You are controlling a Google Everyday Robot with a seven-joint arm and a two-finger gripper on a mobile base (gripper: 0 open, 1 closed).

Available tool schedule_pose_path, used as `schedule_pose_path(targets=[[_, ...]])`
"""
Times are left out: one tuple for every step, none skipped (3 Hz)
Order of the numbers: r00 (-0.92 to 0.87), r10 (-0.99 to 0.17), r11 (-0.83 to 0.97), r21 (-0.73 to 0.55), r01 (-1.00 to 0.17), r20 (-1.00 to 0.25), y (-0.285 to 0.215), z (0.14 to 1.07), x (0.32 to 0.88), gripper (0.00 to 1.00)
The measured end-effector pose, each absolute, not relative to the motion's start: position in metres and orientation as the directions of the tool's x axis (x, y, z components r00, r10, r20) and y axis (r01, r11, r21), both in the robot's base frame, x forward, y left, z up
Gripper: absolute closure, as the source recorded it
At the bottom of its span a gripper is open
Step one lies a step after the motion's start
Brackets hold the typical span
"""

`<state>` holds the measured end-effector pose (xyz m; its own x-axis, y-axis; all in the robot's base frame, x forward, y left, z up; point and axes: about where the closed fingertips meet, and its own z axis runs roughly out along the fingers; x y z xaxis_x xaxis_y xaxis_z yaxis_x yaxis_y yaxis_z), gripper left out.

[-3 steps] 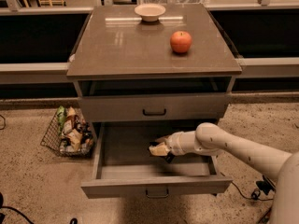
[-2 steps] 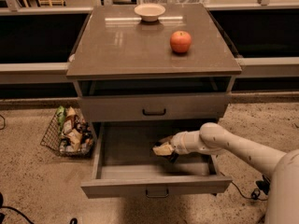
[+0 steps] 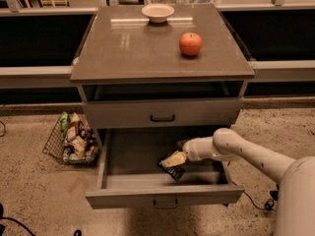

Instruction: Place rxbar chocolate into middle drawer

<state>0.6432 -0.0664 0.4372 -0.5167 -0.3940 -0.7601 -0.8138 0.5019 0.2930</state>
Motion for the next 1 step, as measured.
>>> schedule_pose_path(targets=[[-0.491,-0.373,0.499,0.276,-0.821,-0.787,-0.0753,0.4659,0.6285,0.0]])
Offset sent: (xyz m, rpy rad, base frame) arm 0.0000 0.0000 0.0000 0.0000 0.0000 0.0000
